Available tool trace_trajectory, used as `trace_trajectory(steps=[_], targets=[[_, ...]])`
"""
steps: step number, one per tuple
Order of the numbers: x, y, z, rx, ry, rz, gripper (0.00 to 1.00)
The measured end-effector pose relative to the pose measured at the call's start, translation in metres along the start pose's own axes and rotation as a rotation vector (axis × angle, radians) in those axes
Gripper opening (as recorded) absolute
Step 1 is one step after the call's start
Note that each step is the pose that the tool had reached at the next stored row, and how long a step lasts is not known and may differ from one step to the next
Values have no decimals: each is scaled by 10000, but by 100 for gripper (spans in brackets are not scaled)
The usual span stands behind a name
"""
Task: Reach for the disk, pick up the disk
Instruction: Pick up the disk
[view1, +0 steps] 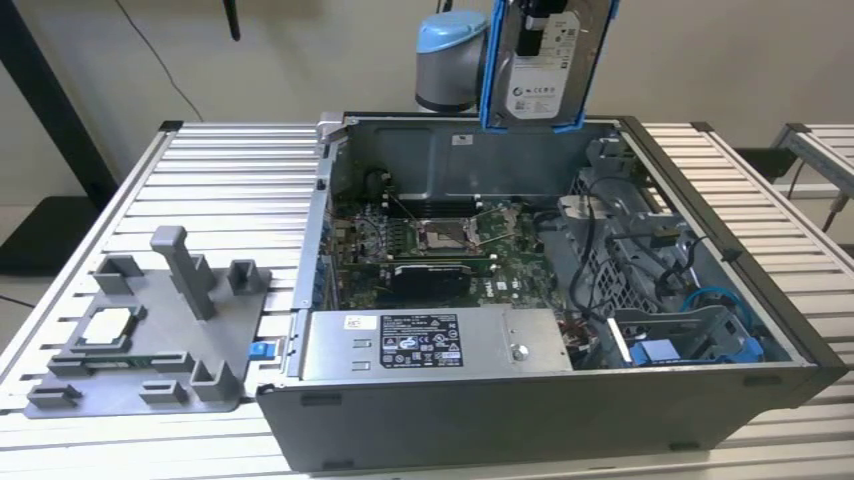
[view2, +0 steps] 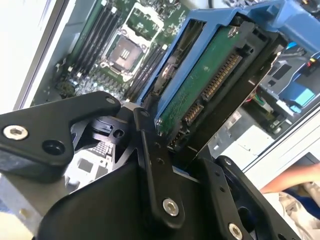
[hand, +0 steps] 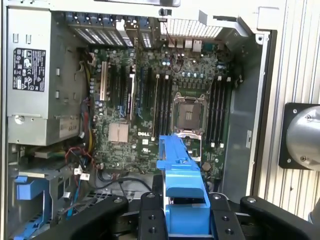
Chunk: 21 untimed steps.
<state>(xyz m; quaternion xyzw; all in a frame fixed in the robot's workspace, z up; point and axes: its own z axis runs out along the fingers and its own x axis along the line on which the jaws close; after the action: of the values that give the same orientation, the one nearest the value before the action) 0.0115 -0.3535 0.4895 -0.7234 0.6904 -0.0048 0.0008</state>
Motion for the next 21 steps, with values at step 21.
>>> trace_trajectory(steps=[21], targets=[[11, -509, 4, 0, 0, -1, 0]])
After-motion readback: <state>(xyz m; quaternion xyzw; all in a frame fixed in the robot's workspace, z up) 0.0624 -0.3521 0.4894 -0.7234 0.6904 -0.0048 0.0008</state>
